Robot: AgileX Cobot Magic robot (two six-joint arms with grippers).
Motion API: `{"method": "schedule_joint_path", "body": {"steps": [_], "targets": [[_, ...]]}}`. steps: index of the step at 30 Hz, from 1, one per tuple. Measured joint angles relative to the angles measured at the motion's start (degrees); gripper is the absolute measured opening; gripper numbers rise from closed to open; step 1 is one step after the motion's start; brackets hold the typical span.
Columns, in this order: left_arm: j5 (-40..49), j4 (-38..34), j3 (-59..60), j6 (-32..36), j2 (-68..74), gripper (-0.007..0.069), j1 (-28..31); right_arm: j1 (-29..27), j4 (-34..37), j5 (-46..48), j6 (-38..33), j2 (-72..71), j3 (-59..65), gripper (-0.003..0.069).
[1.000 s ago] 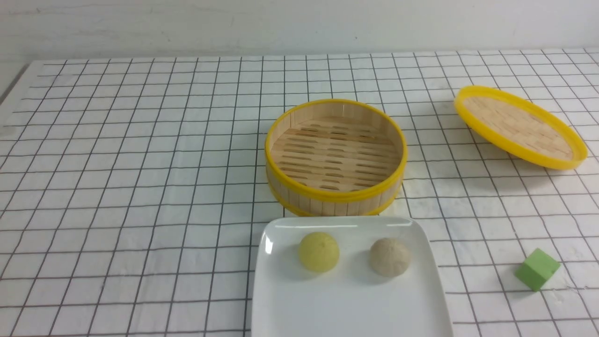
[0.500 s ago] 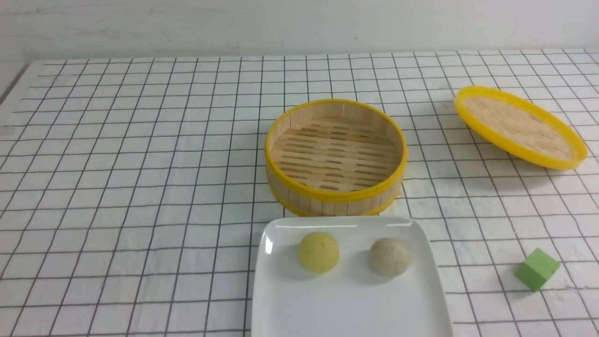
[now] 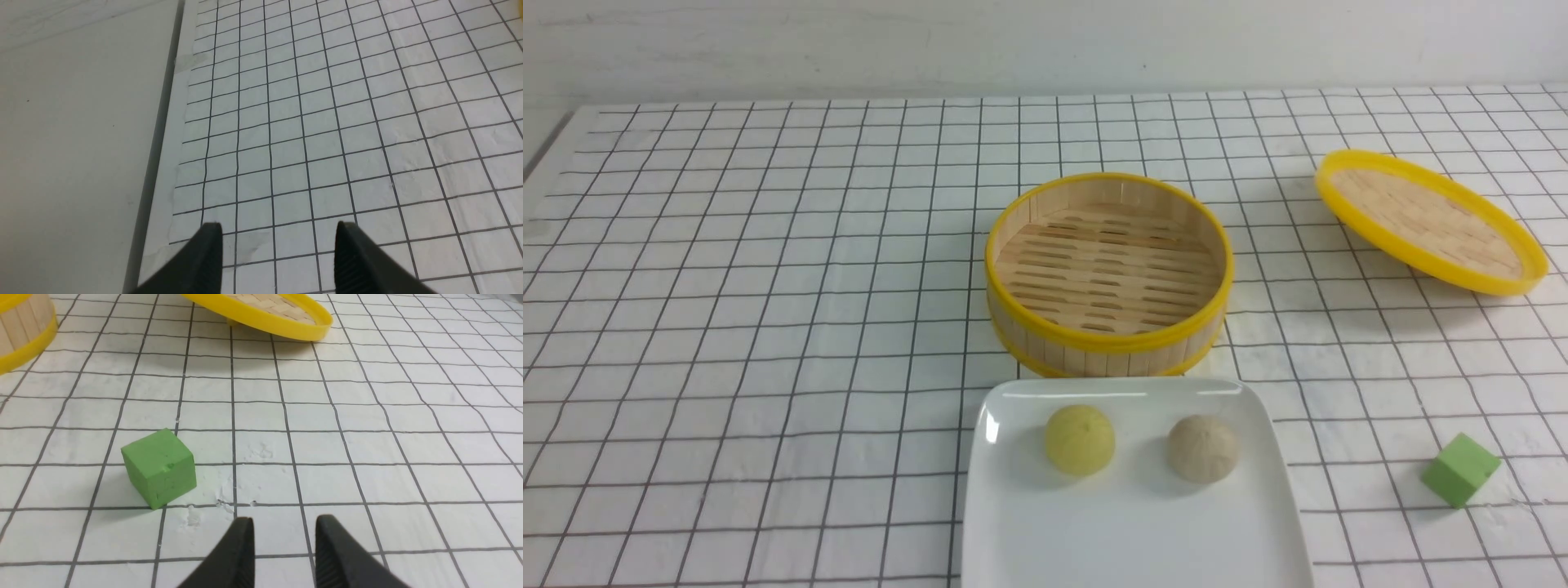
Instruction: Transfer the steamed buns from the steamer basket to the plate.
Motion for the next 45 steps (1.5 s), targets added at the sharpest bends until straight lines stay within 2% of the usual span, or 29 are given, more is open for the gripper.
{"method": "schedule_joint_path", "body": {"steps": [24,33,37,38,39,40,41,42,45], "targets": [[0.0,0.0,0.0,0.0,0.0,0.0391,0.0,0.0,0.2,0.0,-0.2,0.0,0.0,0.0238],[0.0,2.3,0.0,0.0,0.0,0.0391,0.2,0.0,0.2,0.0,-0.2,0.0,0.0,0.0239],[-0.5,1.0,0.0,-2.7,0.0,0.0391,4.0,0.0,0.2,0.0,-0.2,0.0,0.0,0.0239],[-3.1,0.3,0.4,-5.0,0.0,0.0391,6.9,0.0,0.2,0.0,-0.2,0.0,0.0,0.0239],[-3.6,0.2,0.4,-5.7,0.0,0.0391,7.3,0.0,0.2,0.0,-0.2,0.0,0.0,0.0239],[-8.8,0.0,1.5,-8.9,0.0,0.0391,10.8,0.0,0.2,0.0,-0.2,0.0,0.0,0.0239],[-10.5,-0.2,2.0,-10.3,0.0,0.0391,12.3,0.0,0.2,0.0,-0.2,0.0,0.0,0.0239],[-11.6,-0.2,2.4,-10.6,0.0,0.0391,12.6,0.0,0.2,0.0,-0.2,0.0,0.0,0.0239],[-21.9,-3.7,9.1,-13.2,0.0,0.0391,19.2,0.0,0.2,0.0,-0.2,0.0,0.0,0.0239]]}}
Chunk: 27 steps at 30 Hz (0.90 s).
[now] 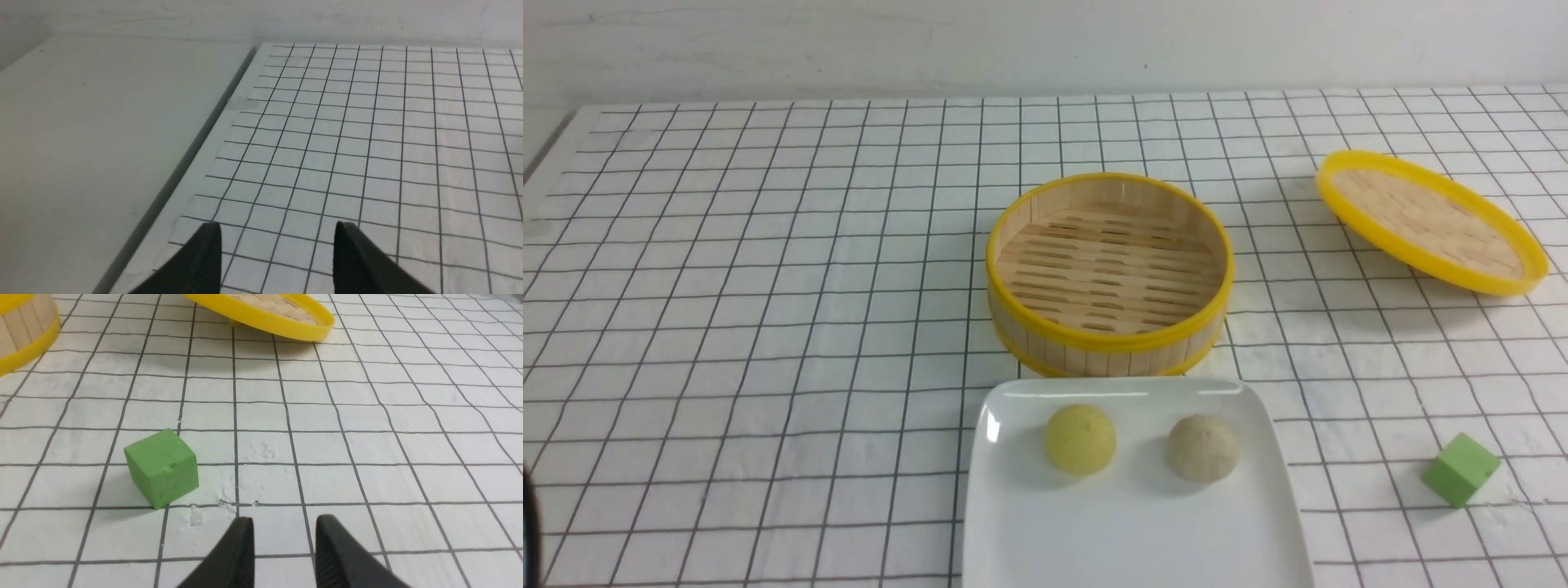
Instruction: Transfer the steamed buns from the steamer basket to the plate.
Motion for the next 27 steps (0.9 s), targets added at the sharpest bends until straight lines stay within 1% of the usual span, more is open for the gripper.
{"method": "schedule_joint_path", "body": {"steps": [3,4,5,6,7,11,15,27], "targets": [[-8.3,-3.2,7.6,-0.4,0.0,0.0389,3.7,0.0,0.0,0.0,0.0,0.0,0.0,0.0239],[-8.8,-3.5,8.2,-0.4,0.0,0.0388,3.9,0.0,0.0,0.0,0.0,0.0,0.0,0.0239],[-13.6,-5.9,13.1,-0.4,0.0,0.0385,6.0,0.0,0.0,0.0,0.0,0.0,0.0,0.0239],[-14.1,-6.1,13.7,-0.4,0.0,0.0384,6.2,0.0,0.0,0.0,0.0,0.0,0.0,0.0239],[-17.2,-8.0,17.6,-0.5,0.0,0.0379,7.6,0.0,0.0,0.0,0.0,0.0,0.0,0.0239],[-22.5,-9.9,24.5,-0.5,-0.4,0.0376,8.2,0.0,0.0,0.0,0.0,0.0,0.0,0.0239],[-24.3,-10.0,28.7,-0.3,-2.8,0.0376,8.2,0.0,0.0,0.0,0.0,0.0,0.0,0.0239],[-24.9,-9.5,36.8,-0.1,-12.7,0.0376,8.2,0.0,0.0,0.0,0.0,0.0,0.0,0.0239]]}}
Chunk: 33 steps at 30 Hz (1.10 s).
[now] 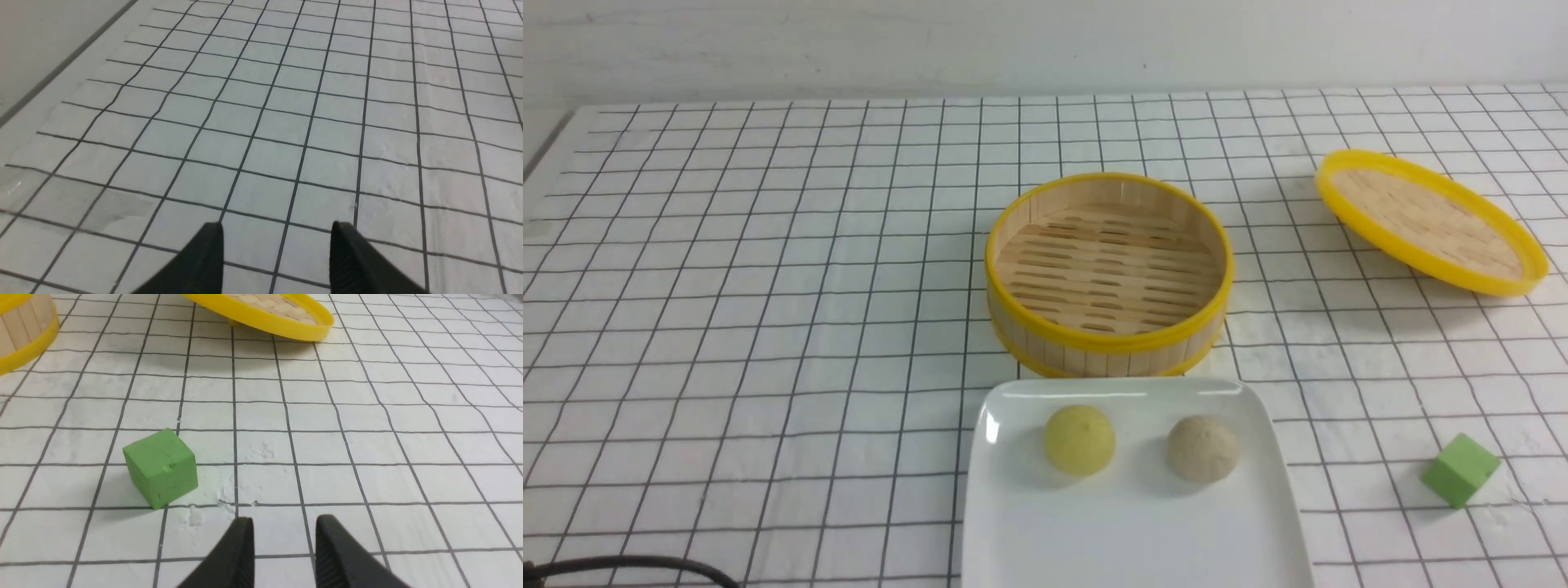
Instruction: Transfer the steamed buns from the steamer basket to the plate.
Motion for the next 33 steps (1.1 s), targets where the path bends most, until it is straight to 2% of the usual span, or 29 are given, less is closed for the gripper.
{"method": "schedule_joint_path", "body": {"steps": [7,33], "targets": [[-1.0,-0.9,3.6,-0.1,-4.0,0.0376,0.0,0.0,0.0,0.0,0.0,0.0,0.0,0.0239],[-2.0,-3.7,3.8,-0.1,-4.0,0.0376,0.0,0.0,0.0,0.0,0.0,0.0,0.0,0.0239]]}}
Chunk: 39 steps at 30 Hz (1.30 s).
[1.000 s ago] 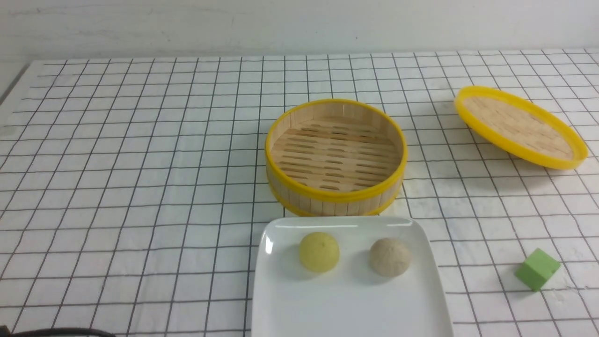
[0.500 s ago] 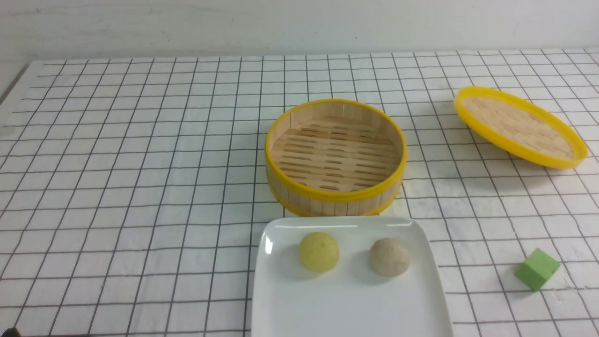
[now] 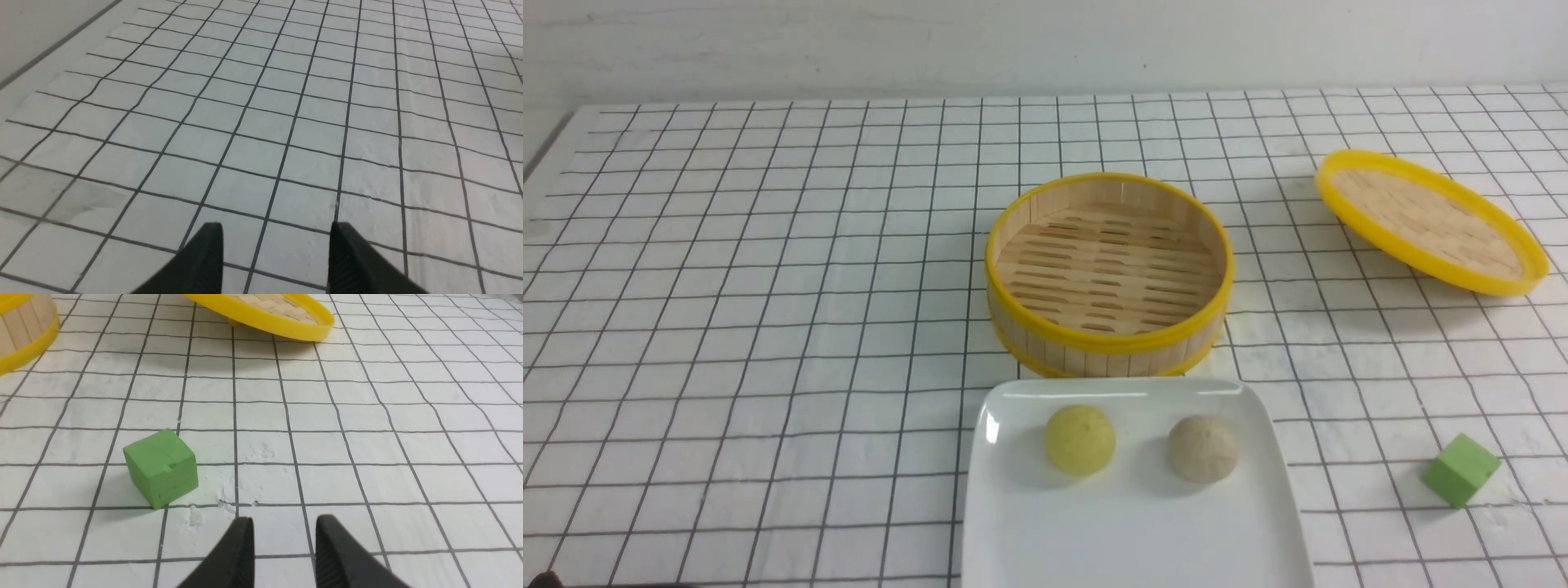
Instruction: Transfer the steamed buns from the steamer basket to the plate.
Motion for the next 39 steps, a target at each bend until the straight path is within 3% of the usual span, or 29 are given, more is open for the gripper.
{"method": "schedule_joint_path", "body": {"steps": [12,39], "targets": [[-0.1,-2.3,0.0,7.8,0.0,0.0376,0.0,0.0,0.0,0.0,0.0,0.0,0.0,0.0239],[-0.1,-1.8,0.0,8.0,0.0,0.0373,0.0,0.0,0.0,0.0,0.0,0.0,0.0,0.0239]]}}
